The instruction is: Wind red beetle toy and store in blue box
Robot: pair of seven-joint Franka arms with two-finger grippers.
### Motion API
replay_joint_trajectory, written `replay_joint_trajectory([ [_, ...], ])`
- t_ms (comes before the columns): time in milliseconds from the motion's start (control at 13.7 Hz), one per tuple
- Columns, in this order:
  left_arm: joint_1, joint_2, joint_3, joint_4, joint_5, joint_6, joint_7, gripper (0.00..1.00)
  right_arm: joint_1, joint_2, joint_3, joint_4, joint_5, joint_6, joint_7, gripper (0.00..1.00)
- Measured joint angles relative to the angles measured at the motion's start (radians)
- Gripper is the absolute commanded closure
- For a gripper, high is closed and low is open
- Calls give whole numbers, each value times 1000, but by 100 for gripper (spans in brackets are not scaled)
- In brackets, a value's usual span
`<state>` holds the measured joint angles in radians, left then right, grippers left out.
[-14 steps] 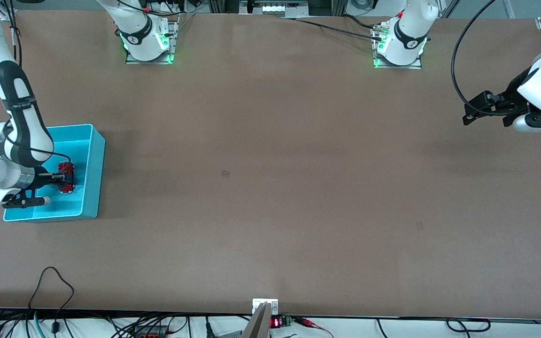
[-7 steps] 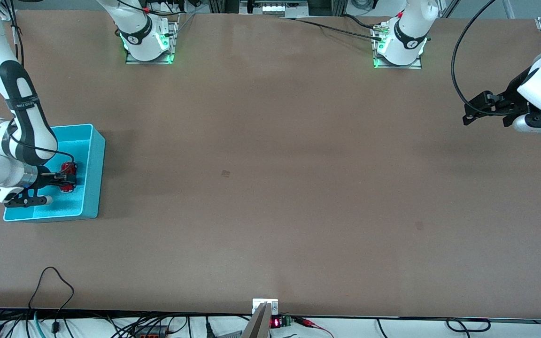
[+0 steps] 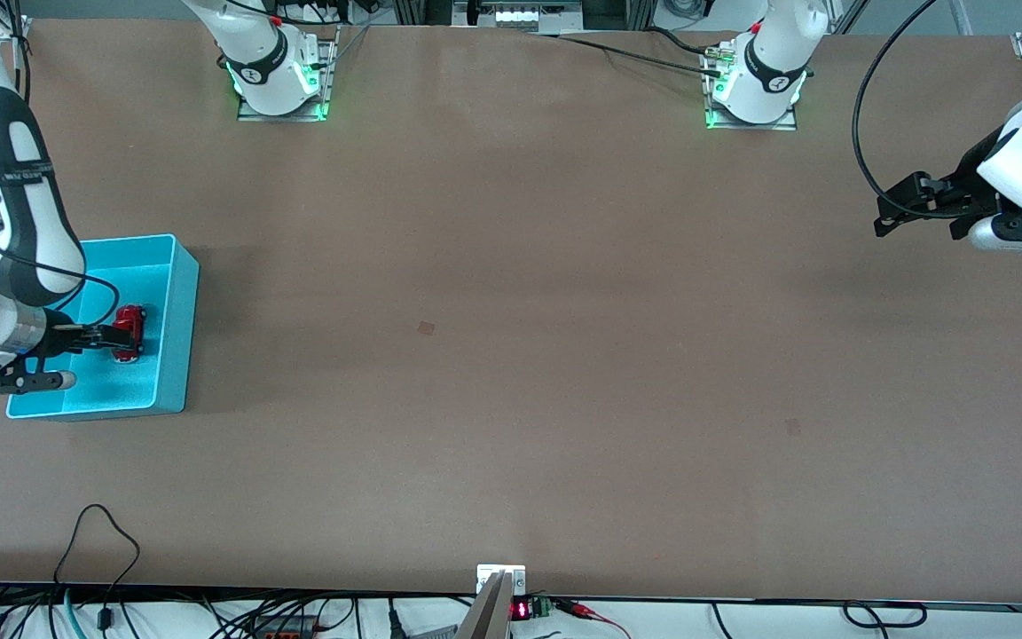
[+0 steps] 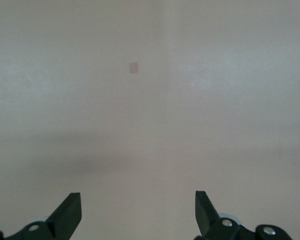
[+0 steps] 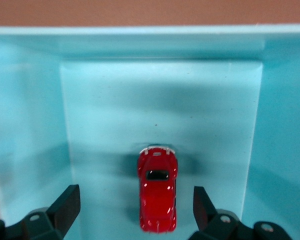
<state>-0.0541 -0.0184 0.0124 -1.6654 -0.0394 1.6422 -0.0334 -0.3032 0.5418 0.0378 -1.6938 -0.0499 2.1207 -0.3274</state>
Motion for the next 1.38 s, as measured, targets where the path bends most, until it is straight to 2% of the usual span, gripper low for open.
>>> replay_joint_trajectory([
  [364,0,0,0,0,0,0,0,0,32,-70,3,150,11,-263,3,0],
  [656,0,0,0,0,0,0,0,0,90,-109,4,312,76,-484,54,0],
  [801,0,0,0,0,0,0,0,0,126,-147,5,348,87,-516,78,0],
  [1166,0,0,0,0,0,0,0,0,242,-270,9,358,88,-595,230,0],
  [1384,0,0,0,0,0,-1,0,0,279,-301,6,358,85,-615,269,0],
])
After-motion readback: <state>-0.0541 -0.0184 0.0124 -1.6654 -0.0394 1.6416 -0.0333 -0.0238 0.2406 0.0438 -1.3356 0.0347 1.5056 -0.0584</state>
